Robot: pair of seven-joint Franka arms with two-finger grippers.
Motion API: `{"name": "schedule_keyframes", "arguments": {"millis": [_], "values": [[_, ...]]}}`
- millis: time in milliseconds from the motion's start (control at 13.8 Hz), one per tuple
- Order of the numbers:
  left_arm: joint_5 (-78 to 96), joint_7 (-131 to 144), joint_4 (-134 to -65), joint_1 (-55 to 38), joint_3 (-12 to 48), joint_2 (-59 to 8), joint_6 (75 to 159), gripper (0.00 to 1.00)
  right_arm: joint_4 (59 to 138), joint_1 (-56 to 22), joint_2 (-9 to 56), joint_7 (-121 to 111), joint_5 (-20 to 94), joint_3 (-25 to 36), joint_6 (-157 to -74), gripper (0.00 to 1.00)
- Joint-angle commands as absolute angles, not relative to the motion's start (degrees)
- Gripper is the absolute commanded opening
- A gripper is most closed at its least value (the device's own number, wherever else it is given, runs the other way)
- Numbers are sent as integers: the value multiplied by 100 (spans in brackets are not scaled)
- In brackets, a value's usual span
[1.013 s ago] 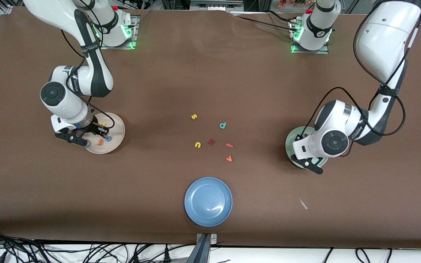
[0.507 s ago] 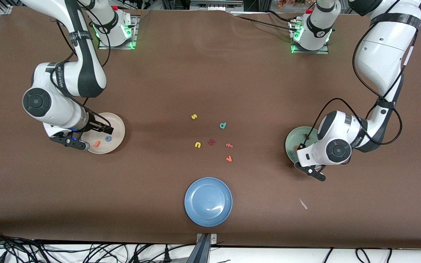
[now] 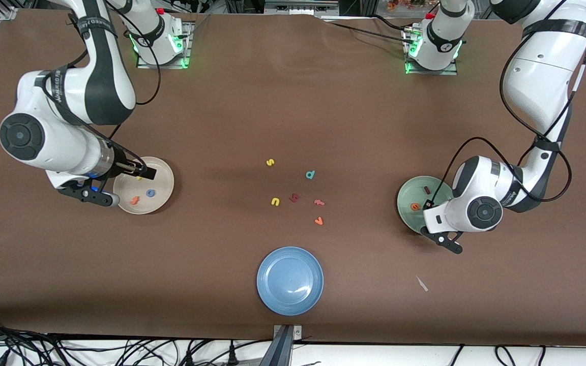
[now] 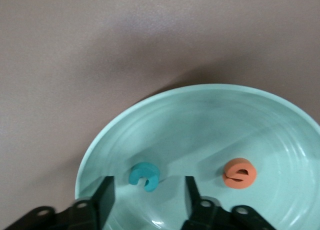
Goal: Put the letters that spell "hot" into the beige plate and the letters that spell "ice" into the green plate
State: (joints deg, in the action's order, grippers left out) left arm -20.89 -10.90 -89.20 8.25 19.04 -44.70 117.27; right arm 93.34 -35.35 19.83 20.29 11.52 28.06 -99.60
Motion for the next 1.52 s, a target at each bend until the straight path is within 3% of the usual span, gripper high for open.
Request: {"name": "schedule_keyframes", "arguments": {"millis": [0,217,507,796,1158,1303,1447], "values": [[-1706,-1213,-8833,835,2003,-4106,11260,100,9132,-3525,1960,2258,1353,2760,-9730,100],[-1688,-1178,-8824,739,2196,-3430,10882,100,9132,-3271,1715,2461,1362,2445,-9721,100],[-1609,-1143,-8440,747,2435,-2734,10302,100,9141,-1664,1433,2417,576,601,-9764,100],[-1179,-1090,-7499,817,2417,-2716,9546,100,9175,-1276,1056,2181,299,352,-9835,100],[-1099,-668,-7550,940,2277,-1953,9255,100,9377,-809,318,1661,290,308,-9589,100],[-724,-712,-7646,670,1640,-1532,9255,100,9378,-608,220,1592,273,185,-9291,100],[136,-677,-8408,142,708,-847,9272,100,9465,-510,54,1450,273,149,-9246,100]]}}
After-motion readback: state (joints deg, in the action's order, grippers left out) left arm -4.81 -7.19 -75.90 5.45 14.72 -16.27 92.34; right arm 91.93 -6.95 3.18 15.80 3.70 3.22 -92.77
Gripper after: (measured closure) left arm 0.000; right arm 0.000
